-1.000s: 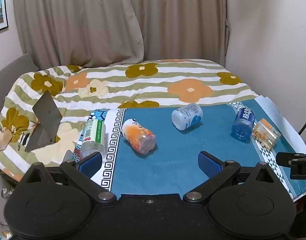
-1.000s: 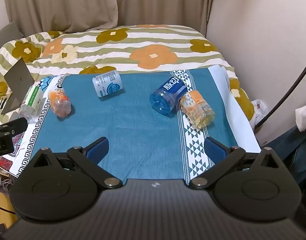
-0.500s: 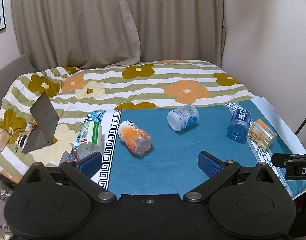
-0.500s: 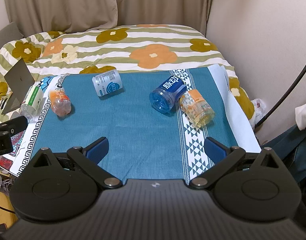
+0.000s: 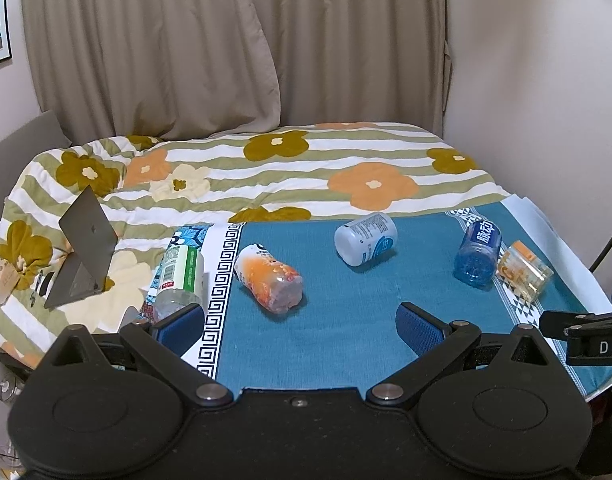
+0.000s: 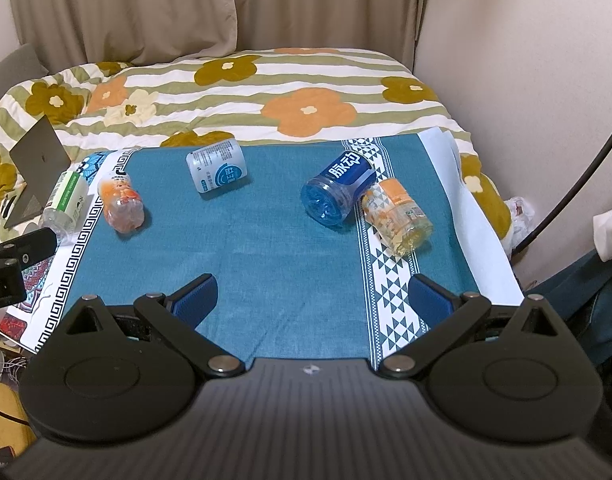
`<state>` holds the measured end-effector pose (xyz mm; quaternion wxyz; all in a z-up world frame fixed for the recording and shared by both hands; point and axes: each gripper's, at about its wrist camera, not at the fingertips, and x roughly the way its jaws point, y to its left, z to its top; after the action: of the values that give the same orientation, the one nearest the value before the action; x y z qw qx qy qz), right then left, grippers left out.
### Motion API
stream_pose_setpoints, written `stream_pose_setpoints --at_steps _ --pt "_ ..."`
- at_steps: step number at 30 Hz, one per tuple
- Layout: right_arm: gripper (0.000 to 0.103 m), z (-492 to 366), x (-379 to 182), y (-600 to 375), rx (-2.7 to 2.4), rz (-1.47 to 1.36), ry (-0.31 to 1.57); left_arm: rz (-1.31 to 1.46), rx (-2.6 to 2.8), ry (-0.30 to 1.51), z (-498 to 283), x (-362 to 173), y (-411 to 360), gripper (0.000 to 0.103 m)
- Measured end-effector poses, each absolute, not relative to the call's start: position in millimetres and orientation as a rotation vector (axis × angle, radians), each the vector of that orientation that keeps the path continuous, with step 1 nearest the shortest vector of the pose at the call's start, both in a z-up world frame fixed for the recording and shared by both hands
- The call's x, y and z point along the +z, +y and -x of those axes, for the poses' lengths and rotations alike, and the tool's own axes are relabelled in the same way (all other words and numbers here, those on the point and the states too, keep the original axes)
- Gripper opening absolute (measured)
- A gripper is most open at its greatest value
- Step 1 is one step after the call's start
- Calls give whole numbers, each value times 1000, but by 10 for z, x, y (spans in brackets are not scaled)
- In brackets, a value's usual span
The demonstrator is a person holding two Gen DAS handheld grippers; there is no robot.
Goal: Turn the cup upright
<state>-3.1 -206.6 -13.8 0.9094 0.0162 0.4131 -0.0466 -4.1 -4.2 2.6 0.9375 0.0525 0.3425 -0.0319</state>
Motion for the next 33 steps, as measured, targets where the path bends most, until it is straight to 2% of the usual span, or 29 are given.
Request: stream_pose_setpoints --at_steps 33 --pt "103 15 -111 -2053 -95 -36 854 -93 -83 698 27 42 0 103"
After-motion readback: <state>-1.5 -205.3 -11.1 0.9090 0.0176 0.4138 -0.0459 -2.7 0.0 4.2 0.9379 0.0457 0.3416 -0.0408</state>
